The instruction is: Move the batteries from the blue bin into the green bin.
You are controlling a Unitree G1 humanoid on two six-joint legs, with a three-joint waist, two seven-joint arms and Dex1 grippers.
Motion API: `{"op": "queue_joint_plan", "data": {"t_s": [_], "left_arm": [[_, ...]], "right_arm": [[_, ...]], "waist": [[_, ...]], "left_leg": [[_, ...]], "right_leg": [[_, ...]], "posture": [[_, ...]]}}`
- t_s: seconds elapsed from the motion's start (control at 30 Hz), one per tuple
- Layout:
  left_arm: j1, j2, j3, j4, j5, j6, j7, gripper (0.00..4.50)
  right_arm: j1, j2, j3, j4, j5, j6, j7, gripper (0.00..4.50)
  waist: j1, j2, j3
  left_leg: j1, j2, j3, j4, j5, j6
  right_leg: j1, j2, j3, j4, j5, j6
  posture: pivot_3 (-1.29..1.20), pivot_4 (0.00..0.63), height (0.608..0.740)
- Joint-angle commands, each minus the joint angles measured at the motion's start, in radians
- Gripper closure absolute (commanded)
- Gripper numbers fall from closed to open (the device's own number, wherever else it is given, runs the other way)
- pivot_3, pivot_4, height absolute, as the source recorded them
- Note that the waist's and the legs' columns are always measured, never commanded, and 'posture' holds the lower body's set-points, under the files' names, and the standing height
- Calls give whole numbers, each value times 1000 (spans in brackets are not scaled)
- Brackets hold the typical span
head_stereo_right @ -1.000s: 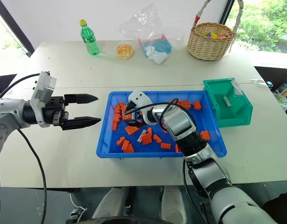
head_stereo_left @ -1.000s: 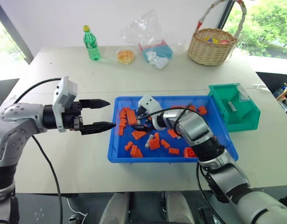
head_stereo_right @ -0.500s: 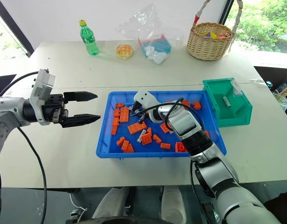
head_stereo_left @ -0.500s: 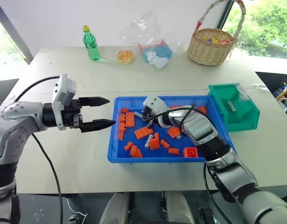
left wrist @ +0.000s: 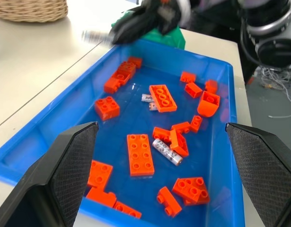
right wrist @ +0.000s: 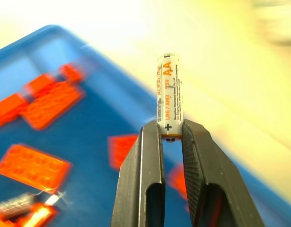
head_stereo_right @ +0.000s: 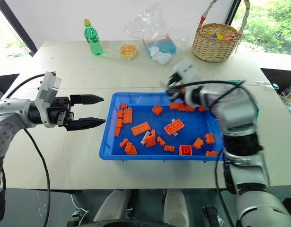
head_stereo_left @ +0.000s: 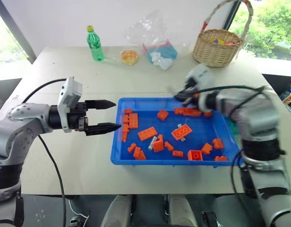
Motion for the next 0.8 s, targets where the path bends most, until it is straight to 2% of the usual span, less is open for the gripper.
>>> {"op": "queue_joint_plan", "data": {"t_s": [0.03,0.17,0.33,0.6,0.8], "left_arm": [[-12,-5,-5,2,19,-34,-19,0],[-36,-19,-26,28,37,-48,-34,0],[-65,-31,-42,46,49,-56,-44,0],[-87,-42,-46,56,61,-52,-51,0],[-81,-36,-38,50,60,-48,-49,0]], "right_arm": [[49,-131,-159,-19,8,34,-14,4487],[167,-224,-246,21,5,3,-28,4487],[284,-231,-286,48,6,-47,-59,4487],[314,-257,-275,107,7,-147,-76,399],[163,-284,-262,102,112,-216,31,399]], "waist": [[0,0,0],[-7,0,0],[-6,0,0],[-3,0,0],[-9,1,1]], "left_leg": [[0,0,0,0,0,0],[0,1,2,-1,0,1],[1,3,6,0,0,1],[1,4,9,1,-1,2],[1,5,12,1,-1,3]], "right_leg": [[0,0,0,0,0,0],[0,0,0,0,0,0],[0,0,2,0,0,0],[0,0,3,0,0,0],[0,0,4,0,0,0]], "posture": [[0,150,693],[0,150,693],[0,150,693],[0,150,693],[0,150,693]]}}
